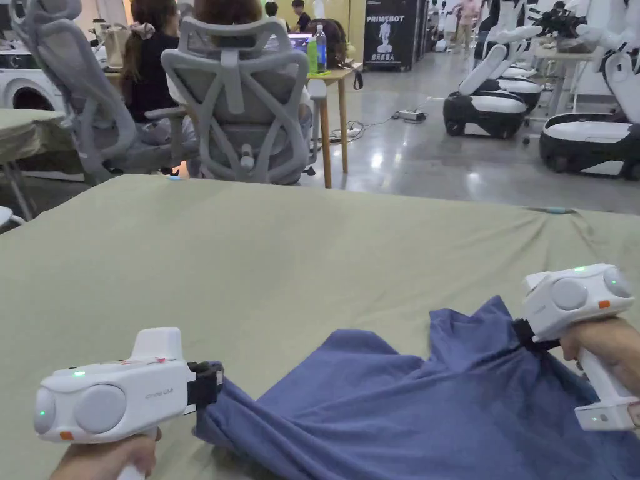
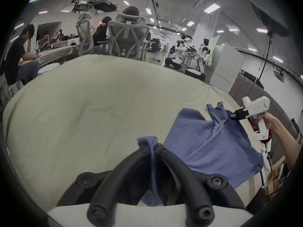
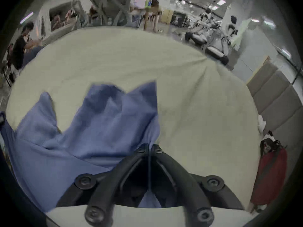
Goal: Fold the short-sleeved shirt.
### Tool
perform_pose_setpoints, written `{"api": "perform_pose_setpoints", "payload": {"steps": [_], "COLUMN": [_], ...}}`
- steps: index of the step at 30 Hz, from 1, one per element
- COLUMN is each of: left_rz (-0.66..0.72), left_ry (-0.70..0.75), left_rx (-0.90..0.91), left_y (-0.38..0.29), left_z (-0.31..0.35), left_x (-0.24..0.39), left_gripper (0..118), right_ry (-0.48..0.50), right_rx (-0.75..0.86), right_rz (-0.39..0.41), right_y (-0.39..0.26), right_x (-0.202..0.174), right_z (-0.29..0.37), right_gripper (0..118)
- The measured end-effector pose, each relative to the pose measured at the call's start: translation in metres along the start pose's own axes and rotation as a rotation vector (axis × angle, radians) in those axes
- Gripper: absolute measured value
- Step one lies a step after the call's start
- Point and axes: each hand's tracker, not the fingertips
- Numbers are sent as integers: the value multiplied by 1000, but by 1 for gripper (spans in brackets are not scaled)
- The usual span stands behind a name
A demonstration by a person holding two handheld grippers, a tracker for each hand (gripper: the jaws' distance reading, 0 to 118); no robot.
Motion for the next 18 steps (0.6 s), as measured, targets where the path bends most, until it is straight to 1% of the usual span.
{"api": "perform_pose_setpoints", "payload": {"steps": [1, 3, 4, 7, 8, 11, 13, 15, 16, 17, 18], "left_rz": [-8, -29, -44, -87, -91, -77, -36, -79, -95, -116, -143], "left_ry": [-4, -26, -44, -56, -70, -117, -150, -152, -132, -141, -158], "left_rx": [12, 63, 94, 161, 182, 219, 255, 292, 332, 361, 385], "left_y": [13, 41, 58, 111, 128, 185, 225, 264, 281, 296, 313], "left_z": [-2, 0, 0, 3, 4, 9, 13, 18, 23, 27, 31], "left_x": [2, 14, 23, 51, 58, 82, 97, 112, 121, 129, 137], "left_gripper": [4, 4, 4, 4, 4, 4, 4, 4, 4, 4, 4], "right_ry": [-20, -16, -28, -146, -161, -224, -279, -309, -330, -364, -398], "right_rx": [42, 120, 158, 256, 276, 359, 425, 486, 512, 535, 558], "right_rz": [-11, -38, -43, -14, -14, -54, -85, -110, -127, -138, -154], "right_y": [3, 11, 15, 30, 35, 63, 80, 98, 108, 116, 120], "right_x": [3, 18, 23, 42, 49, 87, 108, 126, 134, 139, 136], "right_z": [20, 57, 78, 135, 151, 186, 215, 241, 255, 266, 285], "right_gripper": [2, 2, 2, 2, 2, 3, 3, 3, 3, 3, 3]}}
